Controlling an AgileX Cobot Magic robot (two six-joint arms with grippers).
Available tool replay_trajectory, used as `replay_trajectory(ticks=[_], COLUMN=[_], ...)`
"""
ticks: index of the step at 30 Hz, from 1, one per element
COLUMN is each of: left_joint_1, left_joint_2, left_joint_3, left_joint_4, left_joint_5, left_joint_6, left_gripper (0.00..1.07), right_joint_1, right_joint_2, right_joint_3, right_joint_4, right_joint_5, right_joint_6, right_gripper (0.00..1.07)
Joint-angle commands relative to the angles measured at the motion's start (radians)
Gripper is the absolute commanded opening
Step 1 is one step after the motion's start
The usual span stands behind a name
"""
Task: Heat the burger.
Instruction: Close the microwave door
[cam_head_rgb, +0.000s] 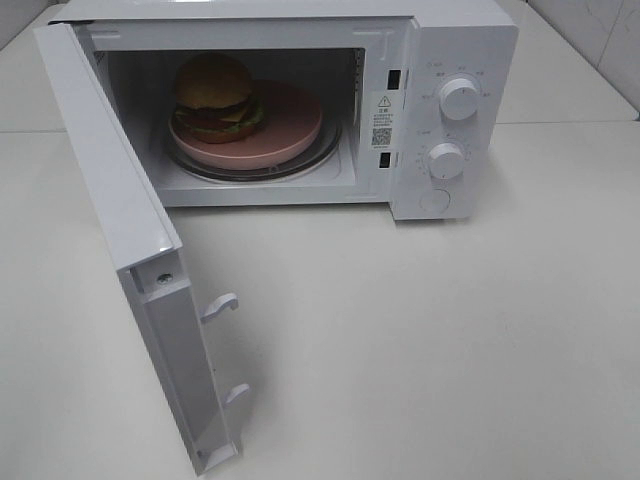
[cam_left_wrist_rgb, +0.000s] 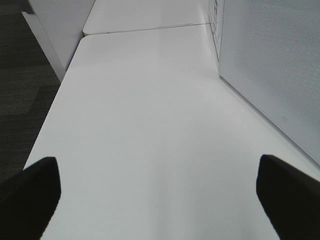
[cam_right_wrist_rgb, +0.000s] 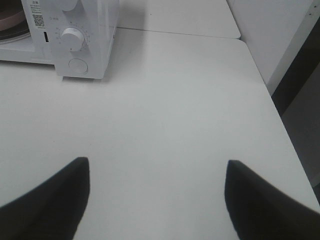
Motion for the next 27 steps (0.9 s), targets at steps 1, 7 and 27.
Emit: replay_trajectory(ticks=[1,7,27], left_joint_1=[-0.004,-0.004,-0.004], left_joint_2=[-0.018,-0.018,0.019], left_joint_3=[0.001,0.001,-0.045], left_joint_4=[0.000,0.000,0.031], left_joint_5=[-0.005,-0.005,-0.158], left_joint_6=[-0.003,-0.003,0.002], left_gripper=[1.00,1.00,1.00], right_joint_1=[-0.003,-0.003,-0.003], right_joint_2=[-0.028,-0.028,-0.028], right_joint_3=[0.001,0.001,0.001], right_joint_4=[0.000,0.000,0.000], right_joint_5=[-0.005,-0.005,-0.005], right_joint_6=[-0.007,-0.007,-0.007], right_gripper=[0.74,0.74,0.74])
